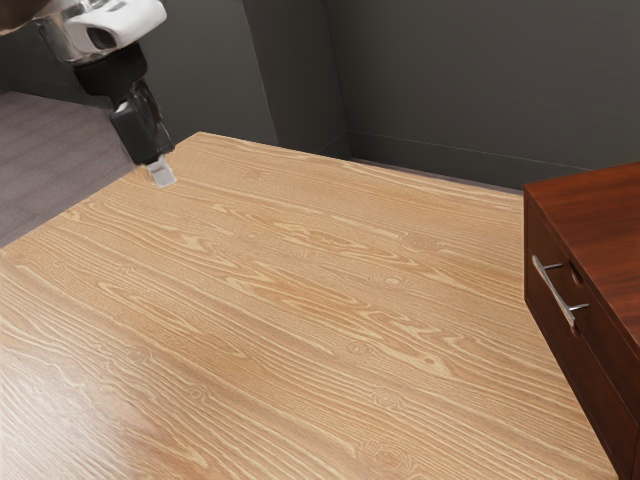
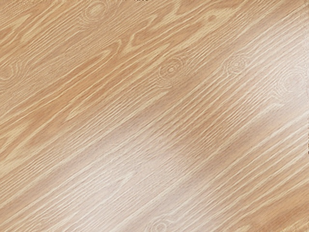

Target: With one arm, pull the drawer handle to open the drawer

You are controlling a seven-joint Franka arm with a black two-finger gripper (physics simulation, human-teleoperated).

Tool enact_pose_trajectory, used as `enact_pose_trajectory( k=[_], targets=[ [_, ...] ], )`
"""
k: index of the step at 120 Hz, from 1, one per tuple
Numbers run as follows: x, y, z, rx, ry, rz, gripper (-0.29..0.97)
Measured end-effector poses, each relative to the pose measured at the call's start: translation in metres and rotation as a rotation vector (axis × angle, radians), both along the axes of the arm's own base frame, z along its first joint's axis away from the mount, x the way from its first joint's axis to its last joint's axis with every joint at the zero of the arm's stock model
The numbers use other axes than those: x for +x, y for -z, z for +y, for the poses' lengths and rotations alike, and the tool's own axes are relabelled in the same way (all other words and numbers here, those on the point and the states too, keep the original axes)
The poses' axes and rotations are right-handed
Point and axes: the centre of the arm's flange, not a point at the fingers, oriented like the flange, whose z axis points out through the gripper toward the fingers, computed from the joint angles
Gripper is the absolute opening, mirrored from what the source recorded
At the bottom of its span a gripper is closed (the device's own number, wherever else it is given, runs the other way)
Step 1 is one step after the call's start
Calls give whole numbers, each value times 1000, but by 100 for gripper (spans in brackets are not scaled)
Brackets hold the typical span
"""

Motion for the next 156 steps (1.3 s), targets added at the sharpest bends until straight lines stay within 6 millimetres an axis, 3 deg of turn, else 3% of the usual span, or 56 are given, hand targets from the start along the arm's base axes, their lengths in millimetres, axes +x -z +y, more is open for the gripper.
enact_pose_trajectory(
  k=[4, 14, 20, 42, 64, 83, 101, 156],
  targets=[
    [11, 7, -24, 7, 90, 6, 68],
    [26, 14, -107, 20, 335, 4, 68],
    [26, 13, -134, 29, 433, -5, 68],
    [30, 18, -130, 49, 625, -20, 68],
    [26, 16, -180, 72, 953, -53, 68],
    [30, 54, -230, 93, 1206, -26, 68],
    [27, 68, -271, 138, 1390, -74, 68],
    [41, 97, -331, 221, 1672, -205, 68]
  ],
)
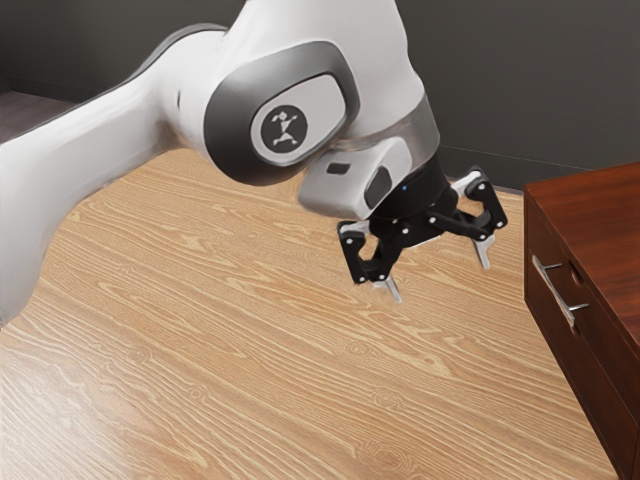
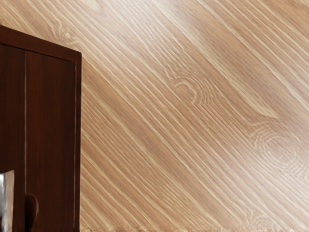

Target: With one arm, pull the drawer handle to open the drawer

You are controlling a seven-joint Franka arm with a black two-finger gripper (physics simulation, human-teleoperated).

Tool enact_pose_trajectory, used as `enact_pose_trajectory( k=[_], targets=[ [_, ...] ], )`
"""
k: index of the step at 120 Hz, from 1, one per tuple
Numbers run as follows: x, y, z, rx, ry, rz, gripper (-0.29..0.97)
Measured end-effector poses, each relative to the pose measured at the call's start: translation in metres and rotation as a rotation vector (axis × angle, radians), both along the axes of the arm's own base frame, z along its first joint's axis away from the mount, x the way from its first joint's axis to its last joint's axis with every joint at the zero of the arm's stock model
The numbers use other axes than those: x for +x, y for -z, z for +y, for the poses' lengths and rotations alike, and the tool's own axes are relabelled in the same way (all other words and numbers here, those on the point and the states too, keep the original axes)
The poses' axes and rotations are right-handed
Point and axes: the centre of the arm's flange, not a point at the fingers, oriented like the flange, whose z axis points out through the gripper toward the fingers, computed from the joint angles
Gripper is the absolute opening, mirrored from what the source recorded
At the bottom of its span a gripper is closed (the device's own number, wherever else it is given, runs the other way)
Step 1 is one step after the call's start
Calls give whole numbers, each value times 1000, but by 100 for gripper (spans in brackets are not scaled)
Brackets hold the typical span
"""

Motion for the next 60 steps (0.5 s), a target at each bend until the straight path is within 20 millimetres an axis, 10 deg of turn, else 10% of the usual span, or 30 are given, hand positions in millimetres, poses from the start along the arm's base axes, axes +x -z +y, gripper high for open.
enact_pose_trajectory(
  k=[60],
  targets=[
    [26, 30, -33, -7, 127, -110, 68]
  ],
)
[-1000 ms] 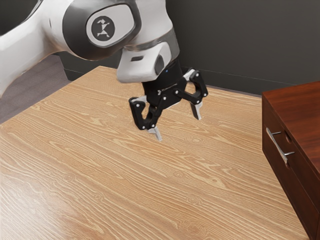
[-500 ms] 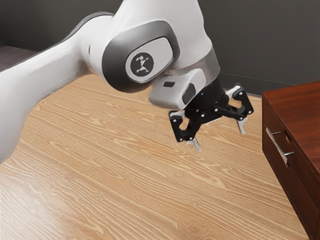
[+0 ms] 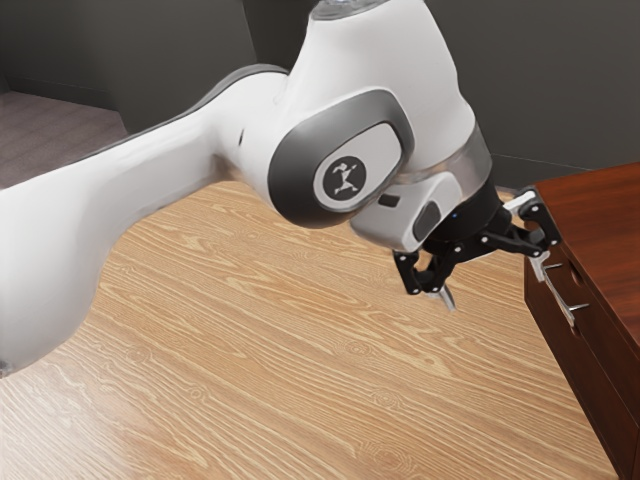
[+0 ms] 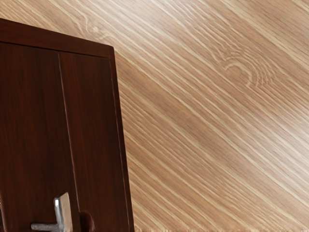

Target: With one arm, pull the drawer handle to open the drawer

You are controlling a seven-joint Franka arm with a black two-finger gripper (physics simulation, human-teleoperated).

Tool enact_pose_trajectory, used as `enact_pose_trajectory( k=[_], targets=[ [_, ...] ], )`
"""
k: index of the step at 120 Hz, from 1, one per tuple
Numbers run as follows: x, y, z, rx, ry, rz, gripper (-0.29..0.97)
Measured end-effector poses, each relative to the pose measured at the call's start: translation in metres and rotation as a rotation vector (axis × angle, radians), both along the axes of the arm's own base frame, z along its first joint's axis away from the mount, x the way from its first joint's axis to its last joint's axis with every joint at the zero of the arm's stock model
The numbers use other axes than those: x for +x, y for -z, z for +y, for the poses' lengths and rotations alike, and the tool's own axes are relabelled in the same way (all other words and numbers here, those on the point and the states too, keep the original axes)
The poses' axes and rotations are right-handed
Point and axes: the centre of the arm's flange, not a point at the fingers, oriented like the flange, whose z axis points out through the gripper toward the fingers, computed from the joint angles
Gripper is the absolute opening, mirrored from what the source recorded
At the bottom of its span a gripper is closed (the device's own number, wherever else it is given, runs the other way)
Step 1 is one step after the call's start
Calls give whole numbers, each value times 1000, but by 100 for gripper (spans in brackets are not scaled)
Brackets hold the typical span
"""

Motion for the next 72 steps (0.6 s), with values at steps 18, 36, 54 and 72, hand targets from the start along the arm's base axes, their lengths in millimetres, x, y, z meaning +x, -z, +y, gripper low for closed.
enact_pose_trajectory(
  k=[18, 36, 54, 72],
  targets=[
    [6, 4, -3, -6, 16, -27, 68],
    [13, 14, -3, -4, 22, -39, 68],
    [18, 29, -4, 1, 30, -38, 65],
    [22, 28, 0, -3, 29, -57, 56]
  ],
)
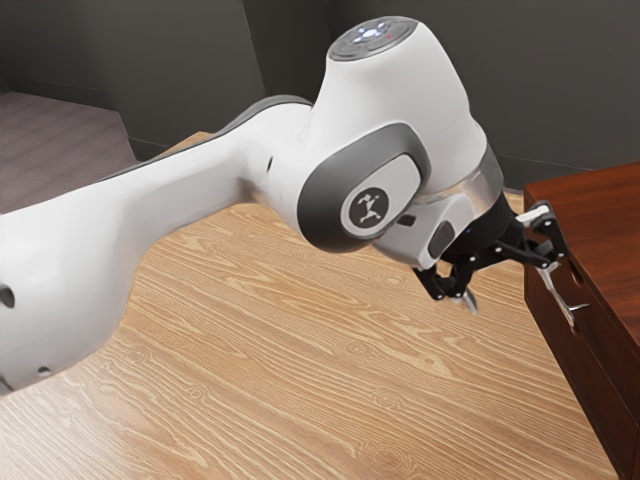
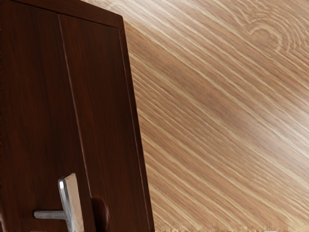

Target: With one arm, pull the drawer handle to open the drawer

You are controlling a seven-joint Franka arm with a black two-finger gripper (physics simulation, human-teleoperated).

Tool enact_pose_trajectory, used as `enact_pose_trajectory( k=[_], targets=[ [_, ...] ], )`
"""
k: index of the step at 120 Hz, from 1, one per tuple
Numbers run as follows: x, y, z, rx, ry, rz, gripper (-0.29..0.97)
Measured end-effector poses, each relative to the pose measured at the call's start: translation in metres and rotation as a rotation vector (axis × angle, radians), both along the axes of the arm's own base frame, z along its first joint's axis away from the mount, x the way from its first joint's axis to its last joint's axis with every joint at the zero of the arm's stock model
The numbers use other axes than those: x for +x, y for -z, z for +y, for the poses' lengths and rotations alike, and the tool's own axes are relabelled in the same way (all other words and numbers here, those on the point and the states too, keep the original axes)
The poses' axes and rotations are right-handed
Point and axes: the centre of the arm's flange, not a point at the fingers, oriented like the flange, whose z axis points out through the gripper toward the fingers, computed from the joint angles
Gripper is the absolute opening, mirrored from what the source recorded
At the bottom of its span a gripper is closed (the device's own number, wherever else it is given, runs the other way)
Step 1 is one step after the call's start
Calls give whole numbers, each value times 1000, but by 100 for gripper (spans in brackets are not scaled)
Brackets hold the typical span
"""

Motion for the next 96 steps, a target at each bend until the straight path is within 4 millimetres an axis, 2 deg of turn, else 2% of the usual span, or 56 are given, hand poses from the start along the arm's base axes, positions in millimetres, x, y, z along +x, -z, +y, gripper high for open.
enact_pose_trajectory(
  k=[40, 81, 96],
  targets=[
    [9, 10, -4, -1, 9, -29, 51],
    [5, 19, 0, 2, 13, -31, 49],
    [19, 23, 16, -7, -21, -50, 48]
  ],
)
